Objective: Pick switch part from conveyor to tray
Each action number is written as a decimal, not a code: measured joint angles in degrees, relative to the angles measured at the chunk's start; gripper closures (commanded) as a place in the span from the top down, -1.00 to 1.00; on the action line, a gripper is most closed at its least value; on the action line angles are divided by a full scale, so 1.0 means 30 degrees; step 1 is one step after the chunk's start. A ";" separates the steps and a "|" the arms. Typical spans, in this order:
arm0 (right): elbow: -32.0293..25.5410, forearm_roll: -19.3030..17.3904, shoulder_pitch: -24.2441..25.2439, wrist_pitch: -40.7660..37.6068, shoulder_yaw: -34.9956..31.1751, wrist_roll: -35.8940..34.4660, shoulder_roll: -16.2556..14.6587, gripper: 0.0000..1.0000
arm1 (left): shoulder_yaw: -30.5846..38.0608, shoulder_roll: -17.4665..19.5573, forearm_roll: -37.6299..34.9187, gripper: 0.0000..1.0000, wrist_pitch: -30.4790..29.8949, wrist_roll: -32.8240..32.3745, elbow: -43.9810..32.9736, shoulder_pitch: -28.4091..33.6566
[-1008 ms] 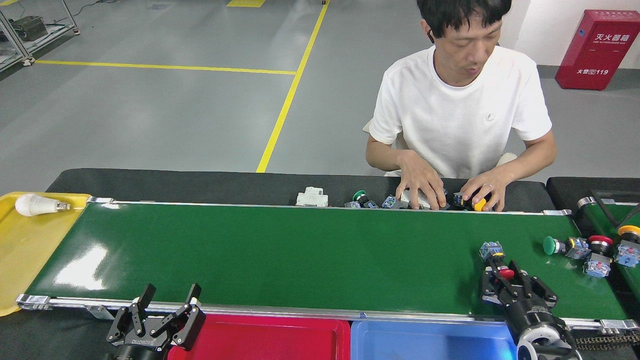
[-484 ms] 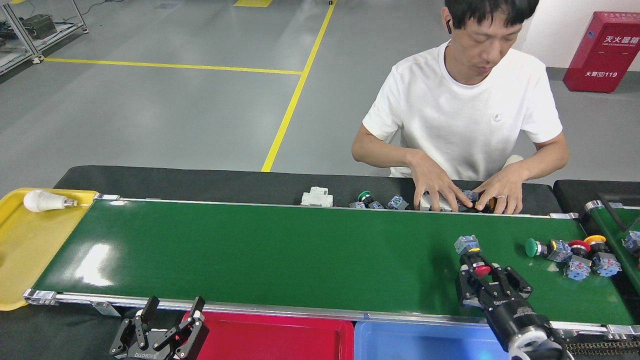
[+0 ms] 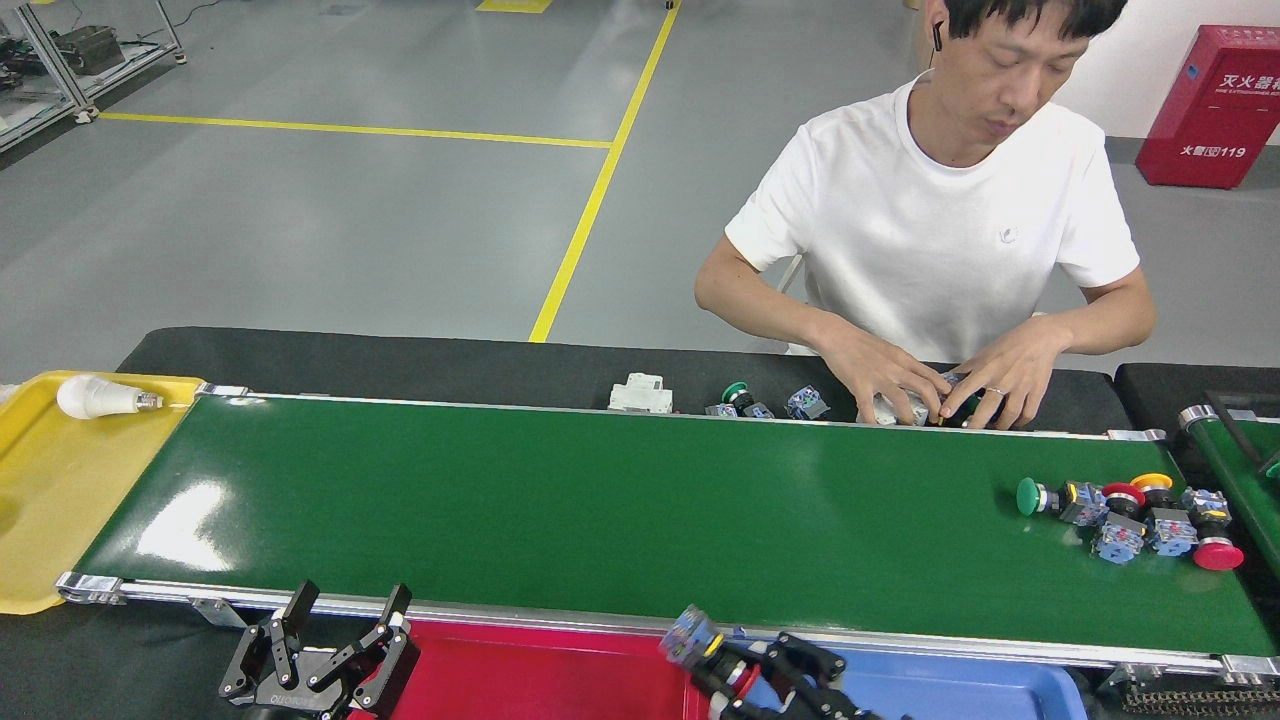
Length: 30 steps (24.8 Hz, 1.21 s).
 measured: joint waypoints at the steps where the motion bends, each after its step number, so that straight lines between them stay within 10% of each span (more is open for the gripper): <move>1: 0.0241 0.0167 0.0001 0.0000 0.0164 0.0011 0.0192 0.98 | -0.0005 -0.0061 0.0000 1.00 -0.0030 0.0001 0.0000 -0.0001; 10: 0.0628 0.0545 -0.0952 0.0818 0.0158 0.0145 0.0871 1.00 | 0.0009 -0.0694 -0.0001 1.00 0.0196 0.0004 -0.0001 -0.0161; 18: -0.0052 0.0576 -0.2811 0.6117 -0.5516 -0.0268 0.1089 0.99 | 0.0010 -0.0747 -0.0415 1.00 0.0234 0.0054 -0.0002 -0.0233; 30: -0.1679 0.3694 0.2158 1.2130 -0.7331 -0.6341 0.0698 0.98 | 0.0779 -0.0017 -0.1673 1.00 0.0102 0.0036 0.0014 -0.0075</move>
